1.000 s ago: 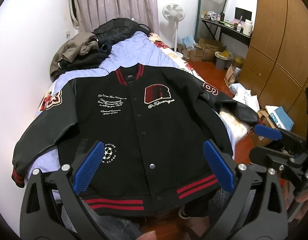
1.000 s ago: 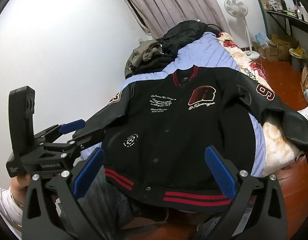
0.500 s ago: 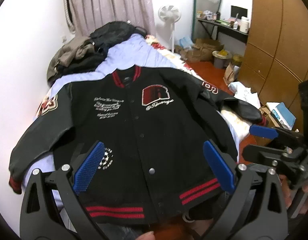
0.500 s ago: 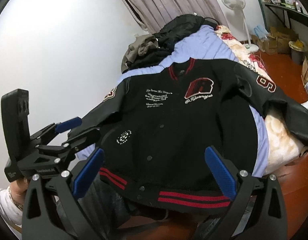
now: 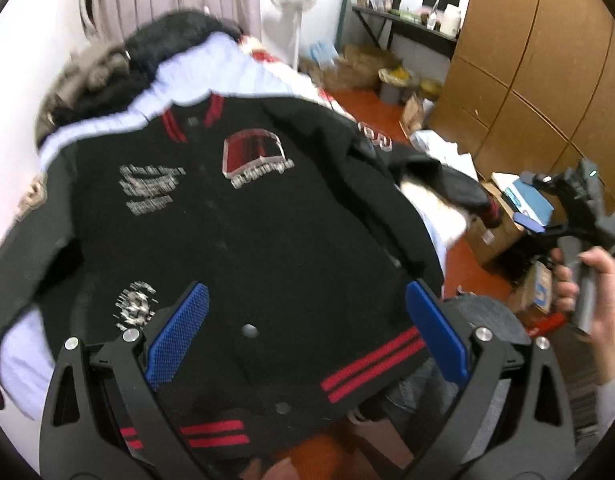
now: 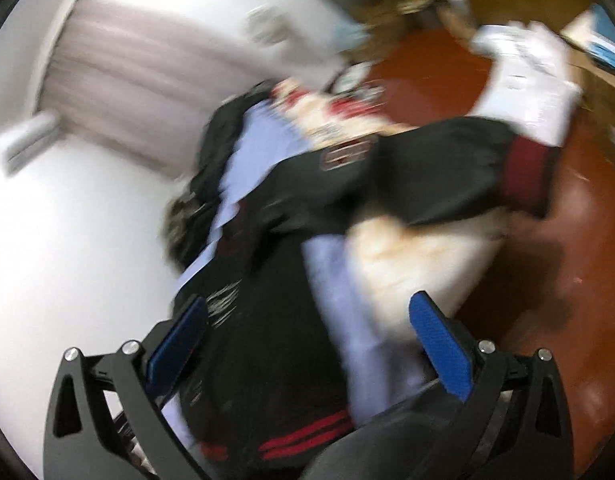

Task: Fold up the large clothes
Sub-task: 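Grasp the red-striped cuff of a leather sleeve with the right gripper and lift it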

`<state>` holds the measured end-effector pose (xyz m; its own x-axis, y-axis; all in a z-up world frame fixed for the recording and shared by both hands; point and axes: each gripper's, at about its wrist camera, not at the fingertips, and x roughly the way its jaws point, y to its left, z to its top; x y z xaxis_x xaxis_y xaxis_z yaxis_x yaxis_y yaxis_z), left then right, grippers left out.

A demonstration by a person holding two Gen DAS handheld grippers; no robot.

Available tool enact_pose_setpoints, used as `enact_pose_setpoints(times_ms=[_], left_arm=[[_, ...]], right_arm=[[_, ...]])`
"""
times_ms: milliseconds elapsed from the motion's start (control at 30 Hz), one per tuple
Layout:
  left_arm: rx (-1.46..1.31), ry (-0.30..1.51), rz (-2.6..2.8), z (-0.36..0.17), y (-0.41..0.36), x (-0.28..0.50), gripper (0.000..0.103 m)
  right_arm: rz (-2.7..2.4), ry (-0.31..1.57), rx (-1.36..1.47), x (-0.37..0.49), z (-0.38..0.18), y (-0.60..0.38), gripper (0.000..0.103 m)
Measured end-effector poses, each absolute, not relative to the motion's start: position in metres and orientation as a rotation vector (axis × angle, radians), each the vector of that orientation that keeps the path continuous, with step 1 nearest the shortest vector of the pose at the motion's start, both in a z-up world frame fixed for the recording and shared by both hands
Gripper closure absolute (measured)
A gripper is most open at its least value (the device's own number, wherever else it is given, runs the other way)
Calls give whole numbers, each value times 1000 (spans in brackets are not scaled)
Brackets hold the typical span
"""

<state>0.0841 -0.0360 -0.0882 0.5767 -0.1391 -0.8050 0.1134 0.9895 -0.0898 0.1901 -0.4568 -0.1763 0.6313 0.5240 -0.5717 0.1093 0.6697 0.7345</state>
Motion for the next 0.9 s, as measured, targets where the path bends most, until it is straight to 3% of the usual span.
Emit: enact_pose_setpoints(times_ms=[200,500,567,600,633,800,900], left_arm=[[-62,962,-190,-103,-39,93,6],[-126,1018,-351,-143,-44,118,6],[-134,1005,-369,-150,-41,125,6],[-135,993,-383,-152,-38,129,6],[-142,966,-411,-153,-35,133,6],[-176,909,-471,-168,-12,139,6],[-186,919,-423,-173,7,141,6]], right_arm=[[172,921,1025,216,-261,-495,4],[-7,782,1181,259,-298,-531,5],[1,826,1264,273,-311,-543,18],[6,855,1302,278,-316,-546,40],[8,879,1328,282,-317,-550,46],[-36,986,1163,298,-286,-544,54],[-62,957,992,306,-241,-534,61]])
